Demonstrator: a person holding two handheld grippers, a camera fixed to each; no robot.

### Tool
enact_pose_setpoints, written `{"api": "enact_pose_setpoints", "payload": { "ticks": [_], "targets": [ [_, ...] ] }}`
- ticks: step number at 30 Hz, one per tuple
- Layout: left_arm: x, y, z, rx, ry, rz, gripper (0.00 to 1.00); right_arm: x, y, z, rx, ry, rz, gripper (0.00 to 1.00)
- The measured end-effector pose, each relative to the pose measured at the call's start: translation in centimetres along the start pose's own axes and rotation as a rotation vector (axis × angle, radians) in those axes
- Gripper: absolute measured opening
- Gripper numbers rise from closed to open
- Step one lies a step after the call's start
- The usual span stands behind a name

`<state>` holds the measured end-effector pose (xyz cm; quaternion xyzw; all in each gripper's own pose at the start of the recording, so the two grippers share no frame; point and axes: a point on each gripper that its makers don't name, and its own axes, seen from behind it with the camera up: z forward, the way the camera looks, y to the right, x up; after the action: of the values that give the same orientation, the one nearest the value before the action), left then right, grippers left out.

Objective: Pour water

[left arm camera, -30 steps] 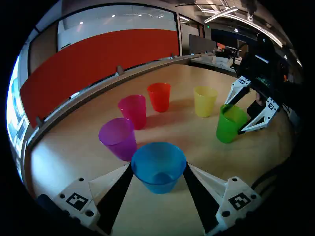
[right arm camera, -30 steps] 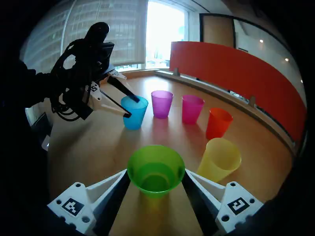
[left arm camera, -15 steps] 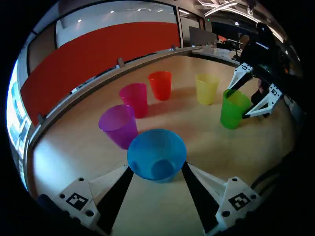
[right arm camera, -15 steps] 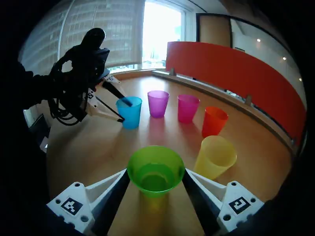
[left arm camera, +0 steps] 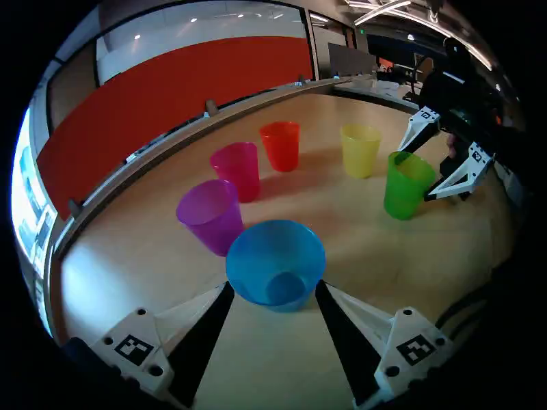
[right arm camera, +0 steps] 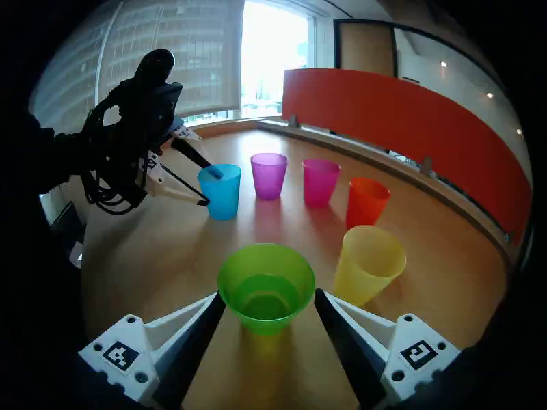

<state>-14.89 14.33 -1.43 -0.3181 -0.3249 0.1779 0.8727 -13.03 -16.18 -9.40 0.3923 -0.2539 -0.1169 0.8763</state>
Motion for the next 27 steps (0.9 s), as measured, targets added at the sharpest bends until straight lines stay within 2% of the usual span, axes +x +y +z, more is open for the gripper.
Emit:
{"api": "enact_pose_setpoints", "payload": {
  "ticks": [8,15,21,27],
  "targets": [
    [-1.2,0.1,-0.9,0.014,-0.014,-0.008,0.88,-1.1,0.5,-1.4,-0.036,-0.004,0.012,1.0],
    [-2.2,-0.1,-2.5,0.042,-0.014,-0.014,0.88,-2.3,0.8,-3.3,-0.073,-0.004,0.035,1.0],
    [-2.7,-0.3,-3.9,0.071,0.0,-0.047,0.88,-3.0,1.2,-4.9,-0.115,0.007,0.055,1.0],
    [-3.3,-1.0,-5.5,0.122,0.015,-0.083,0.88,-3.2,1.6,-6.5,-0.158,0.022,0.061,1.0]
  ]
}}
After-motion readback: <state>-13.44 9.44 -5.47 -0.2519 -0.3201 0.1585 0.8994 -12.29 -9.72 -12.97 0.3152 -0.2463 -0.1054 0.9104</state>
